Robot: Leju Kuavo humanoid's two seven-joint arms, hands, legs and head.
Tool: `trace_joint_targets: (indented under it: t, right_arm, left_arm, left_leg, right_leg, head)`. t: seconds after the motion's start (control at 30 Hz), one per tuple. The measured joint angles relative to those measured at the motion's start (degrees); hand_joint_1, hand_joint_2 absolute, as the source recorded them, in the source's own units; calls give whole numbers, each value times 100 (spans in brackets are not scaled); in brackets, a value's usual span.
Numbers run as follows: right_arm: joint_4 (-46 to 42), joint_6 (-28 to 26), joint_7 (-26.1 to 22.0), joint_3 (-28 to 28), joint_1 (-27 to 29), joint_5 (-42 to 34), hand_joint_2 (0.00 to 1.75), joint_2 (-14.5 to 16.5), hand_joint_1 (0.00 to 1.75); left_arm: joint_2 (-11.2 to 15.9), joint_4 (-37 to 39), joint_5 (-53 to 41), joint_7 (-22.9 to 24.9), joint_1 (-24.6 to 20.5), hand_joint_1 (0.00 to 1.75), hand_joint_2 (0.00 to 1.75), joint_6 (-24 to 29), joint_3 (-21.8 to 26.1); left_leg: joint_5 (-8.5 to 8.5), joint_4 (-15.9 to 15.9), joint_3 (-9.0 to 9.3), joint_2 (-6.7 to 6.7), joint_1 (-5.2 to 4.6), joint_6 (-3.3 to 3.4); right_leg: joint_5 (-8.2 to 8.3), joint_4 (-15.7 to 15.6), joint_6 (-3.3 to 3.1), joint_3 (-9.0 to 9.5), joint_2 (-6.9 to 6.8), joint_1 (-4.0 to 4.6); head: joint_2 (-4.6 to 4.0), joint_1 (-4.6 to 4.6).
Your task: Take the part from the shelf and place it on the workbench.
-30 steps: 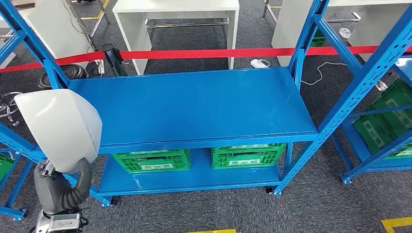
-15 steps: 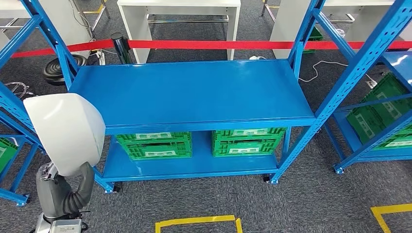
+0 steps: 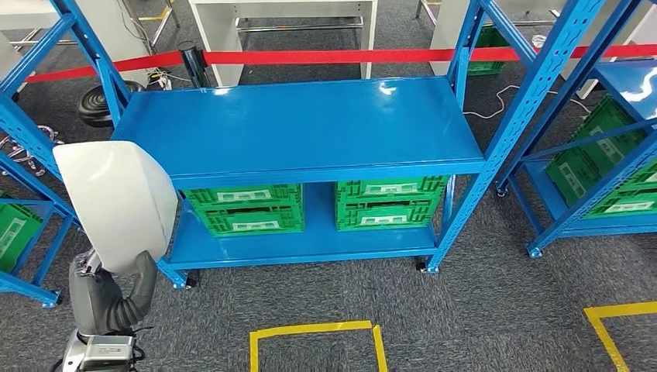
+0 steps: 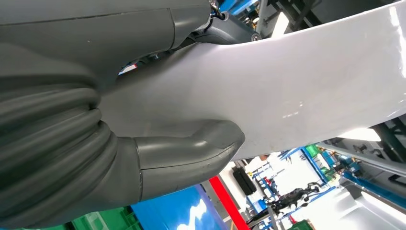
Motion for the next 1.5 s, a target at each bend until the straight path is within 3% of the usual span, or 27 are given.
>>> trace_joint_targets:
  t: [0.07, 0.17, 0.2, 0.3, 0.33, 0.37, 0.4, 0.47, 0.53, 0.6, 0.67, 0.7, 0.8, 0.83, 0.87, 0.9, 0.97, 1.03, 1.1, 1.17, 1.2, 1.27, 1.33, 1.37, 1.4, 1.43, 1.5]
  right_arm:
    - [-1, 1, 5, 0, -3, 0, 0, -3, 0]
    - [-1, 7, 33, 0, 13, 0, 0, -8, 0]
    - [-1, 11, 49, 0, 20, 0, 0, -9, 0]
    - [-1, 20, 75, 0, 28, 0, 0, -13, 0]
    - [-1, 20, 78, 0, 27, -1, 0, -16, 0]
    - [-1, 20, 82, 0, 27, -1, 0, -18, 0]
    - [-1, 20, 86, -1, 28, -2, 0, -21, 0]
    - [-2, 20, 92, -2, 24, -4, 0, -32, 0]
    - [-4, 21, 92, -2, 8, -8, 0, -53, 0]
    - [-5, 22, 93, -1, -6, -10, 0, -66, 0]
    - [-4, 22, 95, -2, -4, -14, 0, -65, 0]
    - [-3, 22, 97, -2, -5, -15, 0, -65, 0]
    - [-3, 38, 92, -2, -9, -20, 0, -64, 0]
    - [-3, 50, 91, -2, -7, -21, 0, -64, 0]
    - [-3, 62, 90, -2, -5, -21, 0, -63, 0]
    - [-3, 70, 90, -2, -4, -22, 0, -63, 0]
    - [-3, 79, 90, -2, -6, -21, 0, -63, 0]
    - [-4, 87, 83, -2, -7, -21, 0, -65, 0]
    - [-5, 102, 69, -2, -6, -15, 0, -68, 0]
    - [-5, 120, 34, -2, -1, 16, 0, -68, 0]
    - [-5, 121, 8, -2, 4, 46, 0, -68, 0]
    - [-5, 104, -39, 4, 10, 107, 0, -68, 0]
    - [-5, 91, -67, 11, 12, 142, 0, -69, 0]
    - [-5, 90, -80, 13, 13, 150, 0, -69, 0]
    - [-5, 89, -93, 14, 14, 154, 0, -70, 0]
    - [-5, 89, -106, 14, 16, 155, 0, -70, 0]
    - [-6, 89, -122, 15, 17, 154, 0, -80, 0]
  left_arm:
    - [-7, 12, 10, -1, -46, 175, 175, -2, 4]
    - [-28, 43, 11, 2, -92, 175, 175, -1, 27]
    - [-40, 51, 11, 3, -104, 175, 175, -1, 34]
    - [-74, 64, 11, 3, -120, 175, 175, -1, 45]
    - [-81, 72, 10, 3, -120, 175, 175, -1, 48]
    - [-88, 81, 5, 5, -120, 175, 175, -2, 51]
    - [-95, 89, -5, 7, -121, 175, 175, -2, 54]
    - [-108, 95, -35, 10, -127, 175, 175, -2, 60]
    - [-123, 96, -56, 10, -141, 175, 175, -3, 68]
    - [-136, 97, -61, 10, -160, 175, 175, -5, 74]
    - [-145, 98, -63, 11, -171, 175, 175, -7, 81]
    - [-149, 98, -63, 13, -173, 175, 175, -7, 86]
    - [-149, 101, -83, 28, -175, 175, 175, -7, 96]
    - [-150, 104, -96, 37, -175, 175, 175, -7, 96]
    - [-150, 110, -109, 44, -175, 175, 175, -9, 96]
    - [-151, 118, -118, 49, -175, 175, 175, -10, 97]
    - [-152, 129, -130, 49, -175, 175, 175, -13, 99]
    - [-157, 131, -151, 33, -174, 175, 175, -12, 102]
    - [-163, 138, -154, 9, -172, 175, 175, 0, 106]
    - [-171, 150, -107, -2, -172, 175, 175, 66, 114]
    - [-178, 156, -78, -3, -176, 175, 175, 120, 119]
    - [-197, 173, -50, -2, -188, 175, 175, 207, 127]
    - [-210, 201, -41, -1, -193, 175, 175, 227, 129]
    - [-214, 219, -39, -1, -193, 175, 175, 227, 130]
    - [-214, 234, -39, -2, -193, 175, 175, 228, 131]
    - [-215, 249, -41, -2, -193, 175, 175, 232, 132]
    - [-220, 269, -55, -4, -197, 175, 175, 247, 134]
  left_leg:
    - [-148, -596, 362, -24, -22, 62]
    - [-79, -664, 282, -3, -52, 259]
    - [-16, -666, 219, 12, -52, 324]
    - [200, -656, -38, 36, -64, 418]
    - [273, -644, -136, 40, -78, 424]
    - [344, -626, -234, 45, -94, 427]
    - [408, -603, -328, 48, -110, 428]
    - [515, -555, -497, 52, -137, 419]
    - [606, -520, -600, 60, -160, 384]
    - [697, -528, -635, 75, -153, 322]
    - [744, -537, -664, 71, -142, 254]
    - [642, -472, -705, 55, -139, 220]
    - [-144, 302, -934, 17, -97, 118]
    - [-337, 656, -993, 17, -77, 87]
    - [-391, 921, -996, 17, -58, 61]
    - [-310, 1031, -926, 18, -41, 39]
    - [12, 638, -498, 18, -7, 4]
    - [-1, -183, 105, 5, -2, 11]
    - [-169, -638, 346, -3, -27, 102]
    - [-135, -657, 259, 5, -42, 239]
    - [-86, -652, 214, 4, -44, 302]
    - [34, -657, 97, -10, -35, 385]
    - [144, -647, -34, -51, -43, 407]
    - [196, -640, -96, -82, -49, 404]
    - [244, -631, -153, -123, -54, 394]
    - [287, -621, -202, -172, -58, 380]
    - [350, -601, -280, -272, -58, 343]
  right_leg:
    - [109, 8, 74, -45, 7, 10]
    - [179, 1, 195, -85, 13, -12]
    - [34, 101, 225, -132, 15, -24]
    - [-841, 1036, 268, -391, 20, -24]
    - [-1012, 1398, 269, -449, 20, -19]
    - [-1033, 1633, 260, -442, 20, -12]
    - [-933, 1680, 239, -344, 20, -2]
    - [-663, 1147, 145, 171, 21, 46]
    - [-693, 289, 47, 769, 14, 100]
    - [-791, -117, 8, 966, 9, 130]
    - [-685, -168, -28, 891, 0, 119]
    - [-611, -187, -61, 839, -10, 101]
    - [-392, -206, -111, 604, -28, 65]
    - [-321, -200, -103, 518, -31, 62]
    - [-249, -189, -91, 426, -36, 57]
    - [-180, -172, -74, 330, -42, 48]
    - [-65, -111, -24, 147, -48, 21]
    - [25, -35, 45, 6, -43, 14]
    - [107, -10, 122, -52, -39, 21]
    - [159, -21, 204, -70, -42, 2]
    - [80, 35, 243, -106, -39, -13]
    - [-360, 456, 296, -267, -29, -28]
    - [-876, 1215, 318, -499, -22, -24]
    - [-986, 1523, 318, -560, -17, -23]
    - [-967, 1632, 308, -520, -9, -21]
    - [-859, 1493, 288, -346, 13, -17]
    - [-637, 666, 210, 266, 192, -1]
  head:
    - [0, -2]
    - [0, -12]
    - [0, -10]
    - [0, 3]
    - [0, 4]
    - [0, 4]
    - [0, 4]
    - [0, 4]
    - [0, 1]
    - [0, 14]
    - [0, 29]
    - [0, 23]
    - [0, 0]
    - [0, -1]
    - [0, -1]
    - [0, -1]
    - [0, -1]
    - [0, -5]
    - [0, -12]
    - [0, -24]
    - [0, -27]
    - [0, -24]
    - [0, -19]
    - [0, -19]
    - [0, -19]
    - [0, -19]
    - [0, -20]
